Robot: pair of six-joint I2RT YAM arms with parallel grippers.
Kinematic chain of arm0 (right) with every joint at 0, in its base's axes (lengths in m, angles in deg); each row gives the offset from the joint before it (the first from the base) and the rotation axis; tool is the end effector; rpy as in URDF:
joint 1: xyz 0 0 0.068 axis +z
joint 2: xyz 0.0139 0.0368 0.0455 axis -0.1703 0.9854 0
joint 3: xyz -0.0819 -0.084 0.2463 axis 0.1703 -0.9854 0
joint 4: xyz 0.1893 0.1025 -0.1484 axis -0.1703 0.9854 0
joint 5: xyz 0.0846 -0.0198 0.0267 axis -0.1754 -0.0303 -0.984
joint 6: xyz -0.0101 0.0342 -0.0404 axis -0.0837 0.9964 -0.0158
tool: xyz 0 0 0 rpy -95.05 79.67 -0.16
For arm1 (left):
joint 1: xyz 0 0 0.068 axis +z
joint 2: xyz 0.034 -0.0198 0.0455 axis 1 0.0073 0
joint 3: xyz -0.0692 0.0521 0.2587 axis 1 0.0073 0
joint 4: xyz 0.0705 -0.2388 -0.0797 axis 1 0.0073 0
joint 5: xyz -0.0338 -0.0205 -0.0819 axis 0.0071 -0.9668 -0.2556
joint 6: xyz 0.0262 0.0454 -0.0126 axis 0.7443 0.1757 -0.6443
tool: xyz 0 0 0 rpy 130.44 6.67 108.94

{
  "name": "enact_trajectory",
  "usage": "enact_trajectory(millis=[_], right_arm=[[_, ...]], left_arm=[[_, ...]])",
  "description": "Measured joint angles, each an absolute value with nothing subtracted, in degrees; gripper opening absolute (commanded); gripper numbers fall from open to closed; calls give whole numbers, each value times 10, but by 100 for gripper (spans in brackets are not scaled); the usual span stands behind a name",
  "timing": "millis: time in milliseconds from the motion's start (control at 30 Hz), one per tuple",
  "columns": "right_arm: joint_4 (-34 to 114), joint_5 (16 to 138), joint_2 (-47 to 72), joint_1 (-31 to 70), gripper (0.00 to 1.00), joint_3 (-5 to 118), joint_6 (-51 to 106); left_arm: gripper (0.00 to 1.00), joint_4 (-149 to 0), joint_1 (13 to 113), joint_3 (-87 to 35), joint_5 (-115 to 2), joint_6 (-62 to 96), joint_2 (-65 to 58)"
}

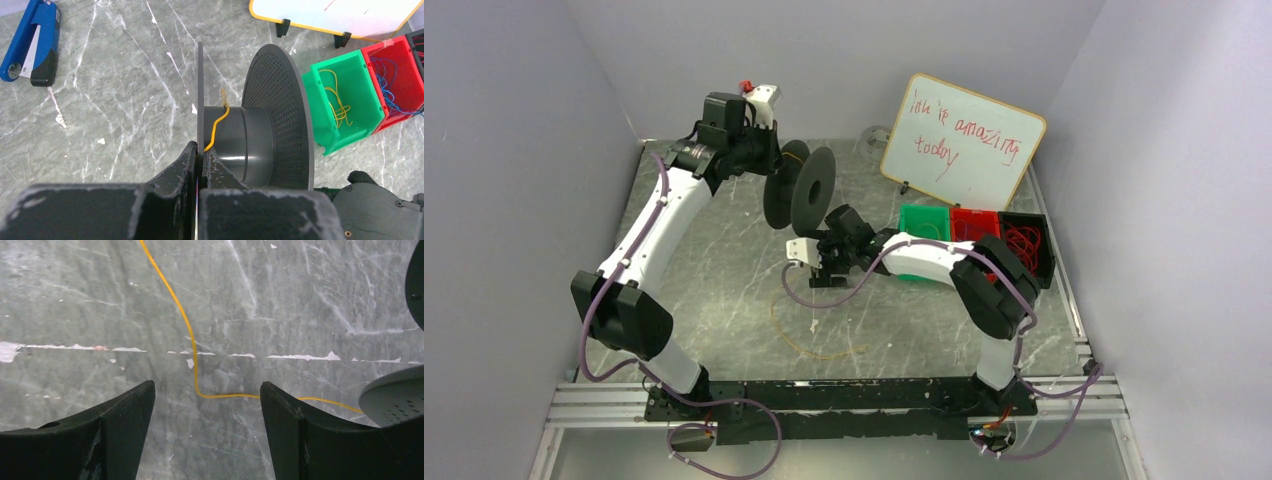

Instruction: Wrap the cables

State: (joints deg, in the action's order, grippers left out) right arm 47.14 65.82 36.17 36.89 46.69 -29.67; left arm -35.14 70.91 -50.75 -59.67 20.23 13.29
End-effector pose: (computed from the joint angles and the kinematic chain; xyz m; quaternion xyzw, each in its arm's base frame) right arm 0.2590 0.2916 0.1813 -0.7267 0.5629 0.1432 0.3669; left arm 0.3377 -0.1218 0.4016 0.1288 0.8629 -0.1961 0.4477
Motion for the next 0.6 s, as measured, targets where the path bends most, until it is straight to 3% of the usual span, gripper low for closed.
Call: enact_trajectory(millis=[433, 500, 600], right_arm=[[492, 645, 448, 377, 42, 533, -289], [503, 636, 455, 379, 32, 546, -291], [521, 624, 459, 380, 5, 564, -297]], left_arm=[[3, -351, 711, -508, -576, 199, 149], [3, -351, 711, -508, -574, 199, 151], [3, -351, 711, -508, -574, 198, 151]])
